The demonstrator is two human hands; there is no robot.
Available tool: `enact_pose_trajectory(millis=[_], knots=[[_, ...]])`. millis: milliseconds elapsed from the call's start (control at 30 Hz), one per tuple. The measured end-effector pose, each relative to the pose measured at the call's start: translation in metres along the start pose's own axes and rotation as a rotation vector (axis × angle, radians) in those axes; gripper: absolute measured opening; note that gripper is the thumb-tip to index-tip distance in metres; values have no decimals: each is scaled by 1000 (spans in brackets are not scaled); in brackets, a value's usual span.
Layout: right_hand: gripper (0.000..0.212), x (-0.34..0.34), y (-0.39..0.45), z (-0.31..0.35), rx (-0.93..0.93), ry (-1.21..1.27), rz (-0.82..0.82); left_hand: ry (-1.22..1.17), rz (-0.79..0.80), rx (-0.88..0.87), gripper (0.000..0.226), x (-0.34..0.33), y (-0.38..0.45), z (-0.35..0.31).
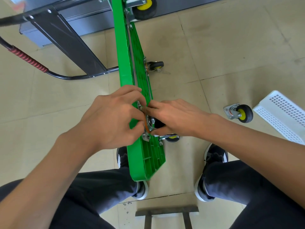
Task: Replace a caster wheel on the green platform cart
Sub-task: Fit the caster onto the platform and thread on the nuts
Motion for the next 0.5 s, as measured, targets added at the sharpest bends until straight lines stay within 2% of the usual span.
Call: enact_pose_trajectory(millis=[333,500], knots=[[70,3,1,1,-28,-9,7,14,21,-3,36,-1,0,-1],[64,2,1,1,-34,-14,6,23,44,-13,35,-2,0,0]])
Point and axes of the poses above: each hand's wrist, its own y-axis towards the middle knuckle, its own x-axis out of the back of the hand, z = x × y, the point moved 1 cm from there along y, towards the middle knuckle, and after that the axes turned 5 degrees about y, right-handed, at the moved point
